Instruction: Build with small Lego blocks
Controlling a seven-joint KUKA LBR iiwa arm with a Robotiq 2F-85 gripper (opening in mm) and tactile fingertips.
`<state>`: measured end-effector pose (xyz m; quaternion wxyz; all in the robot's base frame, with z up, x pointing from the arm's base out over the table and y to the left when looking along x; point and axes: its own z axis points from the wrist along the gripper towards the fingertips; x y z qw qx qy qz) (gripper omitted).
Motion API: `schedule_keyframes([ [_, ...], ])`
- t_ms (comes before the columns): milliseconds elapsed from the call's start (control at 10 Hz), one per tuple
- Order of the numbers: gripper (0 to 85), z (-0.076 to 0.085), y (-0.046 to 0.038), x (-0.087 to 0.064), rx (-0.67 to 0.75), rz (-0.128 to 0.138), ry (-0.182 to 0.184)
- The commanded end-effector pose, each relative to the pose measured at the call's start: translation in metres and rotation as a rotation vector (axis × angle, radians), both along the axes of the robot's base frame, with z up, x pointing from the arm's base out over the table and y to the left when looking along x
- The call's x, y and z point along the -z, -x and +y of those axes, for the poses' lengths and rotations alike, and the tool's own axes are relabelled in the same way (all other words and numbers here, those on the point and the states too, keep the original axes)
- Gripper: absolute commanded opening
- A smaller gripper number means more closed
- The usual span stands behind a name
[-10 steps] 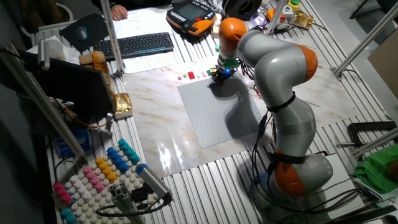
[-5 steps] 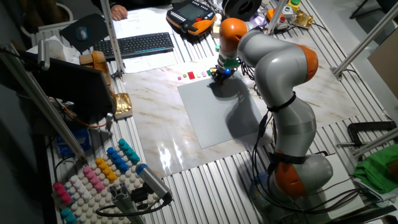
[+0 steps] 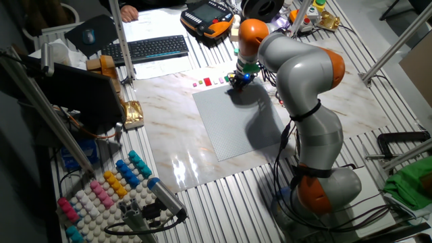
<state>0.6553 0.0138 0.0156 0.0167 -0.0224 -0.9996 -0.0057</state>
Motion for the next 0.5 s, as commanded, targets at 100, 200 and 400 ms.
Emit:
schedule_keyframes([
  [100, 0.7, 0.0003, -0.0009, 0.0011, 0.002, 0.002, 0.0],
  [200, 0.7, 0.0004, -0.0011, 0.0014, 0.003, 0.002, -0.002],
  [400, 2.7, 0.0008, -0.0015, 0.0024, 0.013, 0.001, -0.004],
])
